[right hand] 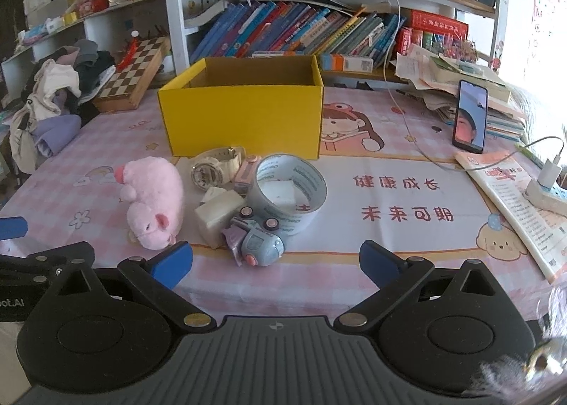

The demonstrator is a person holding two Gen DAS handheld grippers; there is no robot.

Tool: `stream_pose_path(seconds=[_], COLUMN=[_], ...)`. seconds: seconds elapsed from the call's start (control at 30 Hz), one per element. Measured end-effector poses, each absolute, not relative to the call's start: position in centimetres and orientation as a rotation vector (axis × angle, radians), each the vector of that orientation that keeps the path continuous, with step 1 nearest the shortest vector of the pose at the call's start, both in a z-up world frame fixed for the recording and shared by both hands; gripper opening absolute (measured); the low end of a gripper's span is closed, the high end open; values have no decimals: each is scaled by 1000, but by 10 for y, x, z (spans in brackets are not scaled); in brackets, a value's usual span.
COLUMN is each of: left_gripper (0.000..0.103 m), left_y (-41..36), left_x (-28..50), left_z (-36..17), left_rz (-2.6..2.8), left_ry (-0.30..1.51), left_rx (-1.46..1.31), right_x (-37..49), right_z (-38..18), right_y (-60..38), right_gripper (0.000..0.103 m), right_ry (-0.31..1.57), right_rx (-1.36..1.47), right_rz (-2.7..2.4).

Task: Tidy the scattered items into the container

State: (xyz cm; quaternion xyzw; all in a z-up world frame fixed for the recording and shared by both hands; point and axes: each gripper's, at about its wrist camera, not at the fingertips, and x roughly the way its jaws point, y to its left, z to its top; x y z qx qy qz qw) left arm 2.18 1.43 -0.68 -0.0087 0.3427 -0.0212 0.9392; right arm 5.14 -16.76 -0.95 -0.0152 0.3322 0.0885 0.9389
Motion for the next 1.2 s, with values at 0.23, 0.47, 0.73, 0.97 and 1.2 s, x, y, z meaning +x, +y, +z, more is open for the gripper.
stream_pose_path(seconds=[0.23, 0.47, 0.73, 0.97, 1.2], left_gripper=[103, 103, 103, 100, 94], left_y=[8, 11, 10, 10, 9], left_x=[29, 45, 64, 80, 99], left_z=[-12, -16, -22, -27, -35], left_rz=[-84, -76, -86, -100, -93], left_ry=[720, 732, 737, 736, 754], left_rx=[42, 21, 8, -12, -37], right_x=[64, 80, 106, 130, 150], right_z=[-15, -19, -26, -31, -34], right_y=[-168, -168, -167, -165, -172], right_gripper=[102, 102, 102, 102, 102], right_ry=[706, 724, 750, 778, 798], right_rx=[-2, 7, 13, 18, 42], right_rz=[175, 175, 190, 206, 206])
